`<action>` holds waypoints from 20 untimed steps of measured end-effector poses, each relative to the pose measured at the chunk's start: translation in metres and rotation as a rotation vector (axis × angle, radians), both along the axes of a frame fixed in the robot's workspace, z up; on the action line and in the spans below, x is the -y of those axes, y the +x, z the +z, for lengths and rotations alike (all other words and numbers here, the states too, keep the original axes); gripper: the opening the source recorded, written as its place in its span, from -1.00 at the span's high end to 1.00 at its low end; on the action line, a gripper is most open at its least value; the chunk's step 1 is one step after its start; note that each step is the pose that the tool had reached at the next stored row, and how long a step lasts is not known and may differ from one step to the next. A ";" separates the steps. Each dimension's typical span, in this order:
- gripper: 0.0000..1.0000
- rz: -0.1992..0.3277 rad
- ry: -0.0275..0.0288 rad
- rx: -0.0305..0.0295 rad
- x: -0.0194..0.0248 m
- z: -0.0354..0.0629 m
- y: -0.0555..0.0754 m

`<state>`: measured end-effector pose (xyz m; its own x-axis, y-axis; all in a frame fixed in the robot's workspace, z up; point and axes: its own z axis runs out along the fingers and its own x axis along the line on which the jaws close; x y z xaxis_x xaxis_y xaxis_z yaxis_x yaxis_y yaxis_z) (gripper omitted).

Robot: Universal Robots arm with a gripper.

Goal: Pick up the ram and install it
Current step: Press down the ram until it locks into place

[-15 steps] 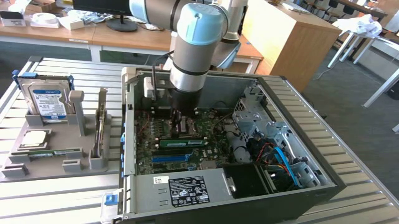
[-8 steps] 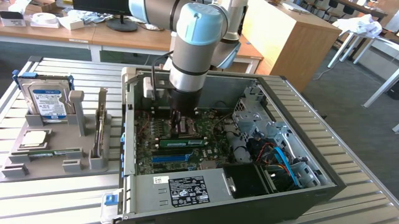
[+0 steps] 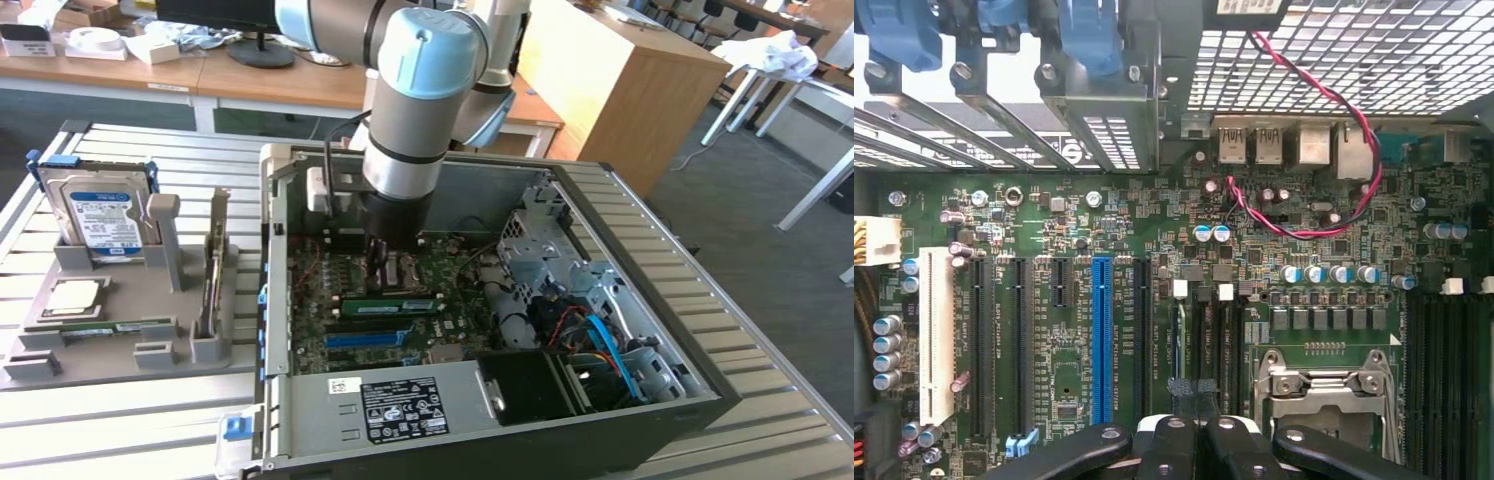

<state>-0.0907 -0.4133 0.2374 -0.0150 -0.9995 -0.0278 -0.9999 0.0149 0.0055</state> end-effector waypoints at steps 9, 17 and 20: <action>0.80 0.000 -0.0003 0.0000 0.0000 -0.0036 0.000; 0.80 0.000 -0.0002 0.0001 0.0000 -0.0061 0.000; 0.80 0.000 -0.0002 0.0001 0.0000 -0.0074 0.000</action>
<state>-0.0907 -0.4133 0.2300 -0.0149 -0.9995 -0.0276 -0.9999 0.0148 0.0054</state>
